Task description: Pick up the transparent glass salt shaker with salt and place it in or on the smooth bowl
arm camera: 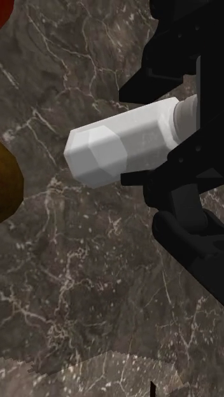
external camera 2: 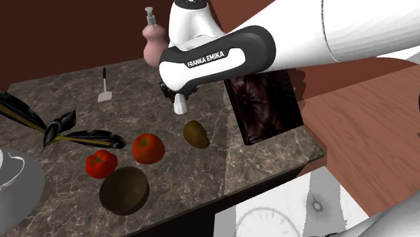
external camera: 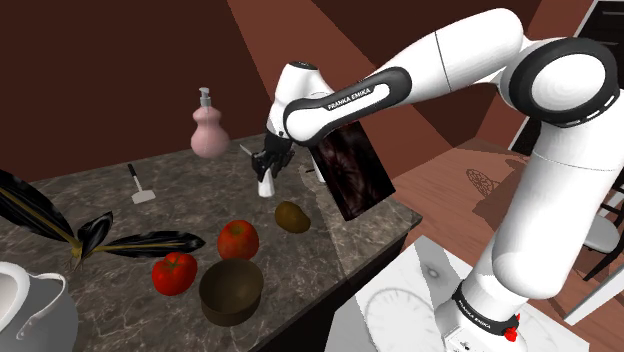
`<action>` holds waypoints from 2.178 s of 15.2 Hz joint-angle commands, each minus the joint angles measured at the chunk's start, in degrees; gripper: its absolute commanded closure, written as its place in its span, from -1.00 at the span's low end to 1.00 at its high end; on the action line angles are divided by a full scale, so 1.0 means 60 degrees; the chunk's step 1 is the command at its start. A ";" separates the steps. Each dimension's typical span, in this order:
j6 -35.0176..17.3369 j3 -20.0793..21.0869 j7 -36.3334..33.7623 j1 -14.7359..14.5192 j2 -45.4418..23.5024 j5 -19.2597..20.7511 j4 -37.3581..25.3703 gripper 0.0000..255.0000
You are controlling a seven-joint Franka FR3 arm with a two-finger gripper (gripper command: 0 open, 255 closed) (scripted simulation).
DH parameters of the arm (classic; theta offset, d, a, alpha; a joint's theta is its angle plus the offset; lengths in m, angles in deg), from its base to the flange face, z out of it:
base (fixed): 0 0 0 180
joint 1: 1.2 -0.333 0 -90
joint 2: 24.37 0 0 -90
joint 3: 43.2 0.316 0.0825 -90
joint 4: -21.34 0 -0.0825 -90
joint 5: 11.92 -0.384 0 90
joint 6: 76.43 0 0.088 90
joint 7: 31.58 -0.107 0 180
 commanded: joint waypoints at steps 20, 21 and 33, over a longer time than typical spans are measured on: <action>0.2060 0.0279 -0.0407 -0.0213 0.1210 -0.0259 -0.0906 1.00; 0.2041 0.0369 -0.0605 -0.0310 0.1355 -0.0250 -0.0750 1.00; 0.2126 0.1706 -0.3235 -0.1452 0.2474 -0.0024 0.0236 1.00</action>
